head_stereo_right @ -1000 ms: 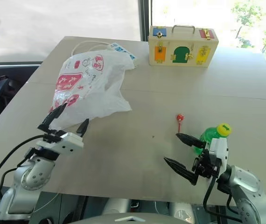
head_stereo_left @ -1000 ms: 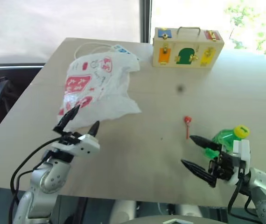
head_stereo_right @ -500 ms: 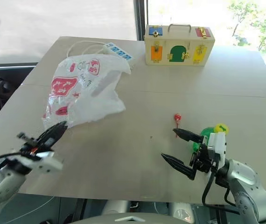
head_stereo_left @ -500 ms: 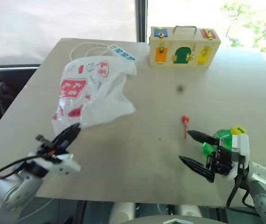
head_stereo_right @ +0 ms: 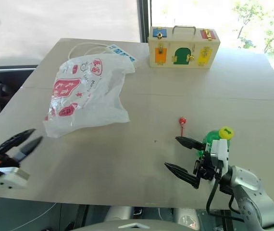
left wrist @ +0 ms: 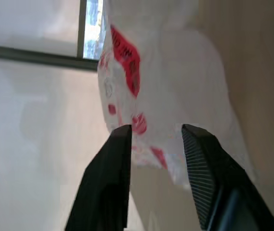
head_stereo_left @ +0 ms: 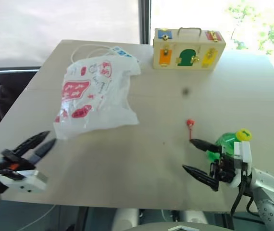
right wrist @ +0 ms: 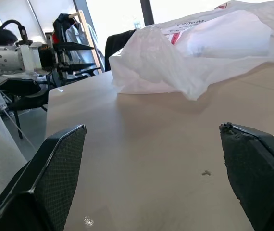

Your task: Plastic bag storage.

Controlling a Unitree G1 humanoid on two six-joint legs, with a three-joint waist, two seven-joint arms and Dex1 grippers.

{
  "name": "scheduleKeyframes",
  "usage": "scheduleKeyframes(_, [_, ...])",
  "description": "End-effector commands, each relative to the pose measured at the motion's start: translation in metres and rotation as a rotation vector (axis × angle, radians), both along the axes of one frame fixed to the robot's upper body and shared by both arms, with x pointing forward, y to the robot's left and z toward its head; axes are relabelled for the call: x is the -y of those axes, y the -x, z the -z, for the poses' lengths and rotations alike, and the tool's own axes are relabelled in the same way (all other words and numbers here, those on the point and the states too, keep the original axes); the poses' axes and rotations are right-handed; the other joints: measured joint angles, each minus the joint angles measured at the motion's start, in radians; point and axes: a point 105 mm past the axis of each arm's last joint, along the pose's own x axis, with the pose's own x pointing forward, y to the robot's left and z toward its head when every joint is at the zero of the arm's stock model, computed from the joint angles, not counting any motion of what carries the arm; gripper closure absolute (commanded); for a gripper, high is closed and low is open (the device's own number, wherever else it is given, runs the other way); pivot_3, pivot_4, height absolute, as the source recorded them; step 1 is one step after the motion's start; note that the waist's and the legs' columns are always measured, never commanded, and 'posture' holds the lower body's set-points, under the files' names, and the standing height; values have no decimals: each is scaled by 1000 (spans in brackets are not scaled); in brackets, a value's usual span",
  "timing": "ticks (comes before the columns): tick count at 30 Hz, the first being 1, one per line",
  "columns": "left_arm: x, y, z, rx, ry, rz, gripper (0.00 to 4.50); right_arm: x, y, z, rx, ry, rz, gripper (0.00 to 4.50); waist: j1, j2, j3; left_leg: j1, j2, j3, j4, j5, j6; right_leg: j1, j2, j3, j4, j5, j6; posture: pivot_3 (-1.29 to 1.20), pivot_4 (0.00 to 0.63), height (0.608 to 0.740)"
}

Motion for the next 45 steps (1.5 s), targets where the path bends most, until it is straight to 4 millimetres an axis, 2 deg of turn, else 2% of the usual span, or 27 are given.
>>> scheduleKeyframes(1, [12,-9,-2,35,28,-30,1066,4,3,-3,38,-2,7,0,0,0,0,0,1,0,0,0,0,0,1,0,0,0,0,0,150,731])
scheduleKeyframes(3, [21,-16,-3,69,28,-44,105,6,3,-1,38,1,9,0,2,2,1,1,1,0,0,0,-1,0,2,-1,2,0,0,0,150,731])
scheduleKeyframes(10, [44,-54,0,122,56,-141,105,10,3,4,44,6,8,0,7,1,0,1,1,0,11,1,-1,0,4,-4,15,0,1,0,150,731])
scheduleKeyframes(17, [54,-72,-5,131,87,-163,105,10,1,4,55,4,8,0,6,1,0,4,1,0,12,2,-1,0,5,-2,18,1,2,0,150,731])
scheduleKeyframes(21, [57,-70,-11,127,102,-120,1262,7,1,3,57,1,5,0,6,1,0,3,2,0,12,4,3,0,5,-1,18,1,2,0,150,731])
scheduleKeyframes(23, [56,-69,-13,135,93,-110,2416,6,1,2,57,-1,4,0,6,1,1,2,2,0,12,4,2,-1,4,-1,18,1,2,0,150,731])
scheduleKeyframes(24, [55,-68,-14,136,87,-106,2756,6,1,2,57,-2,4,0,6,1,1,2,2,0,12,3,2,-2,4,-1,18,1,2,0,150,731])
scheduleKeyframes(25, [54,-68,-13,133,81,-103,3348,5,1,2,58,-2,5,0,6,1,1,2,2,0,12,2,-1,-2,3,0,18,1,2,0,150,731])
scheduleKeyframes(28, [54,-65,-13,132,65,-67,4410,4,1,0,58,-5,8,0,5,1,1,2,2,0,12,1,-1,-2,2,2,18,0,0,0,150,731])
scheduleKeyframes(34, [67,-63,-17,134,20,75,4490,2,1,0,54,-6,8,0,5,1,1,1,2,0,11,1,-2,-2,1,3,18,-1,-2,0,150,731])
scheduleKeyframes(37, [65,-56,-31,151,-60,173,4490,2,1,0,53,-5,8,0,4,1,1,1,2,0,11,1,-2,-3,1,2,17,-1,-2,0,150,731])
scheduleKeyframes(39, [58,-50,-39,161,-125,225,4490,2,0,1,53,-4,8,0,4,2,1,1,2,0,10,1,-2,-3,1,3,17,-1,-2,0,150,731])
scheduleKeyframes(42, [42,-39,-37,120,-244,283,4490,1,0,2,50,-4,4,0,0,3,2,0,2,0,9,1,-2,-5,1,3,17,-1,-2,0,150,731])
scheduleKeyframes(45, [12,-32,-30,63,-333,234,4490,1,0,3,48,-5,1,0,0,3,2,1,2,3,8,1,-2,-6,0,3,16,-1,-2,0,150,731])
